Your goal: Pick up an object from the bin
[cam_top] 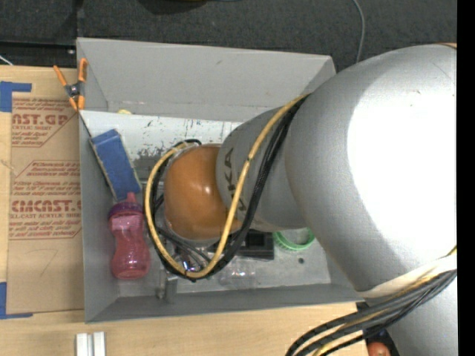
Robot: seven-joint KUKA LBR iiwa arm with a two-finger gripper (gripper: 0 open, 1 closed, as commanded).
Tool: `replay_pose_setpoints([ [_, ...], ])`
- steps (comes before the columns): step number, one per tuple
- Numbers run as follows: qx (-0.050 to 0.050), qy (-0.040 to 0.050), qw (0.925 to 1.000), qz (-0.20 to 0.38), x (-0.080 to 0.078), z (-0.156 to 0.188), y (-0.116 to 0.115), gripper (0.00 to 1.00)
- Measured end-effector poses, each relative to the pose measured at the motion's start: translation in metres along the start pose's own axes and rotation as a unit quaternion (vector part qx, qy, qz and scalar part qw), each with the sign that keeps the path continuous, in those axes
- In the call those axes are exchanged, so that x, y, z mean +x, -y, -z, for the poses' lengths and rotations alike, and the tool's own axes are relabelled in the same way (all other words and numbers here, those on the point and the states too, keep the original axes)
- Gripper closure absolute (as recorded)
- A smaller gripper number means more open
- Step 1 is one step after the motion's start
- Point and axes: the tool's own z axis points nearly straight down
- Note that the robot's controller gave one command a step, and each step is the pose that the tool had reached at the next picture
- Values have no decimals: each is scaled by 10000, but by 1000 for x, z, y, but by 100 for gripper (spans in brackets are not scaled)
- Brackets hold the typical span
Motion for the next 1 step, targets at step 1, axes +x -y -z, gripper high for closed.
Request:
replay_pose_setpoints([
  [1,-5,12,9998,-189,2,2,30,0],
])
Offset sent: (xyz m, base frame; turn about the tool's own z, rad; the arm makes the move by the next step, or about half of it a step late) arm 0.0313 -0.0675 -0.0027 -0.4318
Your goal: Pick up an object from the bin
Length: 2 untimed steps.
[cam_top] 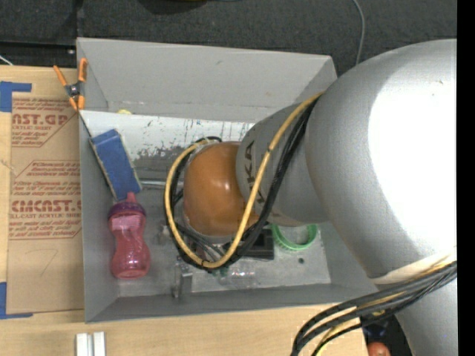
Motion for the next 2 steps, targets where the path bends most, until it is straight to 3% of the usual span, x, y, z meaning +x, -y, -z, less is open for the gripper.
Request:
replay_pose_setpoints([
  [1,-10,22,9741,2263,-20,-4,40,0],
  [2,-15,3,9641,2656,-33,9,58,0],
])
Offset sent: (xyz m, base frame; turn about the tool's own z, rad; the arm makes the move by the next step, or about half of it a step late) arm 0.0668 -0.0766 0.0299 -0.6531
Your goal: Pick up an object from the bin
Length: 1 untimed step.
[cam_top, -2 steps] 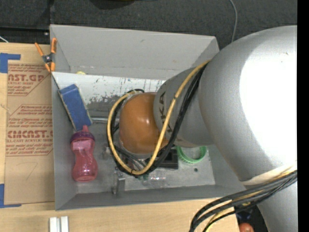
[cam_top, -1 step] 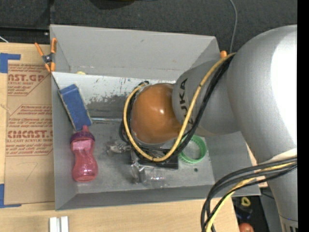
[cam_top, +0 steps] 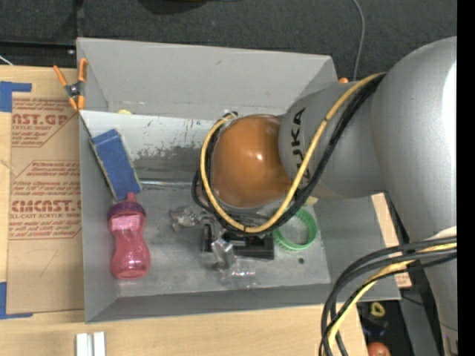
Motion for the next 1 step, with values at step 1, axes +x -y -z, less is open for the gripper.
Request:
replay_pose_setpoints([
  [1,-4,9,9974,-726,7,-5,8,0],
])
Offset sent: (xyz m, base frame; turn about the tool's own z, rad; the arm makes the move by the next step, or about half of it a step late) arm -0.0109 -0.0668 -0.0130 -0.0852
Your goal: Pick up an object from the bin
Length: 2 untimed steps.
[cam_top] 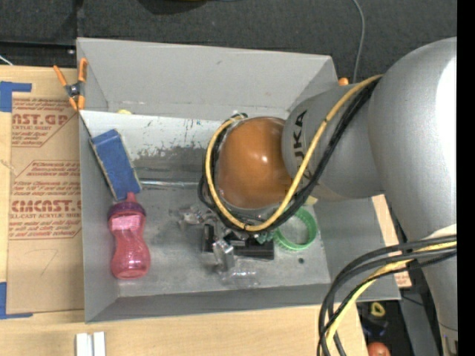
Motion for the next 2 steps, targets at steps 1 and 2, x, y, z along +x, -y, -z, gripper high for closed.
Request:
replay_pose_setpoints([
  [1,12,33,9999,99,22,-4,23,0],
  [2,-13,33,9963,-862,60,-7,12,100],
])
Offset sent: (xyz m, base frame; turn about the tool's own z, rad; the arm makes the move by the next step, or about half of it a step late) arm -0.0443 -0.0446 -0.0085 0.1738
